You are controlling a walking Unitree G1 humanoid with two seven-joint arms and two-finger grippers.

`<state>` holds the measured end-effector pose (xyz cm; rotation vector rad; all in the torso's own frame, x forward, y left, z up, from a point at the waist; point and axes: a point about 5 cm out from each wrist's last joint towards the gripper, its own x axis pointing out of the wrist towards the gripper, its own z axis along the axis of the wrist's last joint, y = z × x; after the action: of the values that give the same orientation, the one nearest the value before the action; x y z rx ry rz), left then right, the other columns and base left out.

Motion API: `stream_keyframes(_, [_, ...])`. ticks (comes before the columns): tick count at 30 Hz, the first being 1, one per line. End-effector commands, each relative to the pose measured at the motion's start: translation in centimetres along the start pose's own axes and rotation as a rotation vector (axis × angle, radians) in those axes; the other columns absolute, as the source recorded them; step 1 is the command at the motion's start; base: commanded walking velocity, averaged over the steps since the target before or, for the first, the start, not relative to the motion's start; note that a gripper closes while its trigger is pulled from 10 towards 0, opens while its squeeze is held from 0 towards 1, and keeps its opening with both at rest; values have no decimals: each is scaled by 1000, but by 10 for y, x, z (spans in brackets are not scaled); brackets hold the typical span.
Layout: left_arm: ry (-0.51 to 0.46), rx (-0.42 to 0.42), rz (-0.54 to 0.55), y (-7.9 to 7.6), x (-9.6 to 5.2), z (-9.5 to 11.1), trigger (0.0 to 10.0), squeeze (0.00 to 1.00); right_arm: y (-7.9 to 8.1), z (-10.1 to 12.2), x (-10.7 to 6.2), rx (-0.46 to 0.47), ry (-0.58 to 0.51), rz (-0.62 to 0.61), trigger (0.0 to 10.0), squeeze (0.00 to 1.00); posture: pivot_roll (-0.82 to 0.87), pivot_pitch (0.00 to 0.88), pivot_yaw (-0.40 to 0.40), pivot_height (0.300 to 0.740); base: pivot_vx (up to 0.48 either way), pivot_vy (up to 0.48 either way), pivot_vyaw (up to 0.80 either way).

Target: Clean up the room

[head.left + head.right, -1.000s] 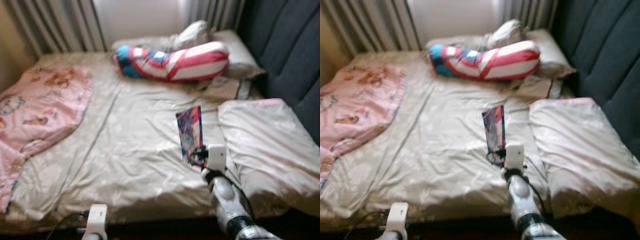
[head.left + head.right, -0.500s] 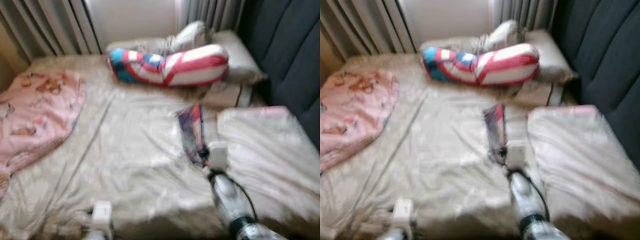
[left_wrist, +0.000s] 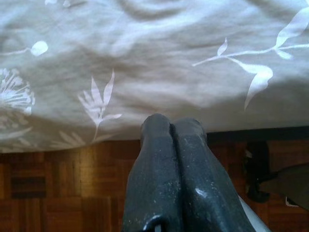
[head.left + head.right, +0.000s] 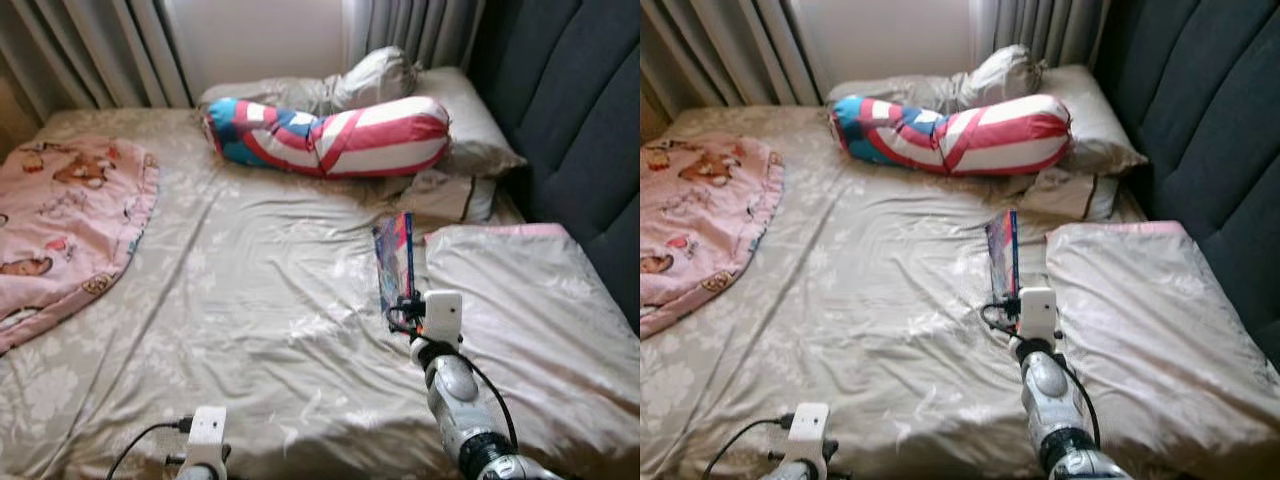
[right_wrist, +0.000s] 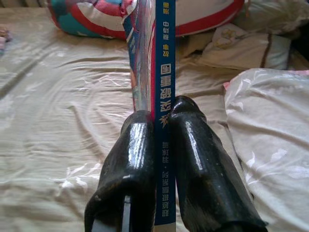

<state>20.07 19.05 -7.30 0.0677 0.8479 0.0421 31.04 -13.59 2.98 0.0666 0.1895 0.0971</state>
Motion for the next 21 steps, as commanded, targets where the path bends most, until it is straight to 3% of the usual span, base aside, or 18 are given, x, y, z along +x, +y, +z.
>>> stream_keyframes(1, [22,15,-3,0,-1,-5,10000,0,3,12,5,0,-51,18,10000,0,-70,58,-16,740,0,0,0])
stream_keyframes(11, [-48,-15,23,1,-1,1,10000,0,3,9,4,-7,-35,4,10000,0,-74,60,-13,740,0,0,0])
stream_keyframes(15, [-238,-50,65,13,2,44,10000,0,4,10,4,-11,-43,12,10000,0,-81,62,-12,740,0,0,0])
stream_keyframes(18, [-435,-94,68,17,0,86,10000,0,4,9,3,-12,-41,18,10000,0,-74,60,-12,740,0,0,0])
stream_keyframes(20, [-535,-101,68,19,-4,104,10000,0,5,8,3,-8,-40,23,10000,0,-70,58,-12,740,0,0,0])
stream_keyframes(21, [-535,-101,68,19,-4,104,10000,0,5,8,3,-8,-40,23,10000,0,-70,58,-12,740,0,0,0])
